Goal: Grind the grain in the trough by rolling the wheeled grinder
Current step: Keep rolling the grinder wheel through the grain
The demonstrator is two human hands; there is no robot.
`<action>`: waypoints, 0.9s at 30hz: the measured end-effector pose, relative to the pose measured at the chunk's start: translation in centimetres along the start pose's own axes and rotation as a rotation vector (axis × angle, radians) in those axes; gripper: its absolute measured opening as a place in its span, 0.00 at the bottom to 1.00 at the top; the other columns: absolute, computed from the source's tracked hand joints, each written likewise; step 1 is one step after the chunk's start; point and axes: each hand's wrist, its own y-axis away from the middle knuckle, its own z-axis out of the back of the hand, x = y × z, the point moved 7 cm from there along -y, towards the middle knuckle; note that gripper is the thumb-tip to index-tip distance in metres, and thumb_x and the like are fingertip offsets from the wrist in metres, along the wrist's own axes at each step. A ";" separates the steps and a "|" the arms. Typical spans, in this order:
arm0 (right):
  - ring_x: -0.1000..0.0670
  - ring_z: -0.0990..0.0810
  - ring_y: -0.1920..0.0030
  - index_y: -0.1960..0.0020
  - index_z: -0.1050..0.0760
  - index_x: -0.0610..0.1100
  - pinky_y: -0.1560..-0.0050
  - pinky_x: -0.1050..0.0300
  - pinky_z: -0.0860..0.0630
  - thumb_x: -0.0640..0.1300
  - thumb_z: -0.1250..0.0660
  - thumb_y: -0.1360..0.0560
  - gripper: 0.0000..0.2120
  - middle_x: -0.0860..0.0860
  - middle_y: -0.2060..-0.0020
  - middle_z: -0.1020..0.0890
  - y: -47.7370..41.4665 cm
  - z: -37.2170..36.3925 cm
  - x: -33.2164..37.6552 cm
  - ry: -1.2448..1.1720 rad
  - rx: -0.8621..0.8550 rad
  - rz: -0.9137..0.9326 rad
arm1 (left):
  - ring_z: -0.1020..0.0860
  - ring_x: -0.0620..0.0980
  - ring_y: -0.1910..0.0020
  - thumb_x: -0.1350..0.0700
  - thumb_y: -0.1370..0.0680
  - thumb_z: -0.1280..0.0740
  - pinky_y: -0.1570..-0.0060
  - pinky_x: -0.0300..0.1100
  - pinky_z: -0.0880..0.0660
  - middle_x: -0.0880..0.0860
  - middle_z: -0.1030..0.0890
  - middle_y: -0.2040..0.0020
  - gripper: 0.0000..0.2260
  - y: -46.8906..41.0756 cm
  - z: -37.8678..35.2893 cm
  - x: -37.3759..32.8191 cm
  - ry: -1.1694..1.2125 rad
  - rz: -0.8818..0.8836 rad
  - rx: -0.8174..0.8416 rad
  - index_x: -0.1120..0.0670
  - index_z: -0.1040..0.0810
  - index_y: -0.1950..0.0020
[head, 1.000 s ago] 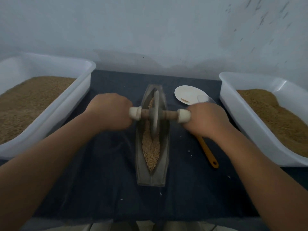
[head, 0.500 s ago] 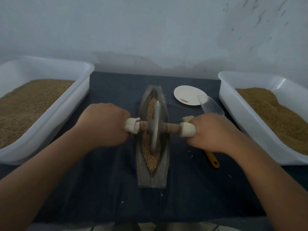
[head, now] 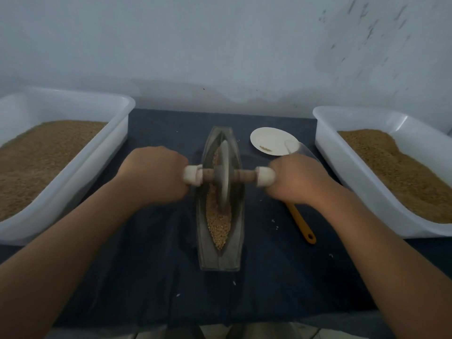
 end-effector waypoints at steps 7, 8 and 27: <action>0.57 0.24 0.66 0.62 0.25 0.56 0.68 0.55 0.27 0.63 0.34 0.31 0.12 0.57 0.68 0.22 0.8 -0.4 -0.1 -0.026 -0.038 0.003 | 0.27 0.46 0.71 0.35 0.28 0.38 0.71 0.40 0.37 0.44 0.27 0.70 0.15 0.2 -0.1 0.1 -0.029 0.002 -0.125 0.44 0.28 0.66; 0.56 0.27 0.67 0.64 0.26 0.54 0.70 0.57 0.32 0.61 0.34 0.30 0.11 0.56 0.70 0.23 -0.4 0.1 -0.1 0.022 -0.137 -0.028 | 0.25 0.48 0.69 0.35 0.27 0.38 0.69 0.41 0.34 0.44 0.25 0.68 0.15 -1.2 -0.3 0.4 -0.008 0.033 -0.084 0.44 0.27 0.65; 0.54 0.29 0.69 0.64 0.27 0.53 0.71 0.59 0.39 0.60 0.35 0.28 0.13 0.55 0.70 0.24 -1.0 0.7 0.1 0.096 -0.226 -0.034 | 0.22 0.49 0.64 0.37 0.28 0.37 0.66 0.43 0.29 0.44 0.23 0.65 0.13 -1.1 -0.2 0.3 0.040 0.075 0.029 0.46 0.25 0.63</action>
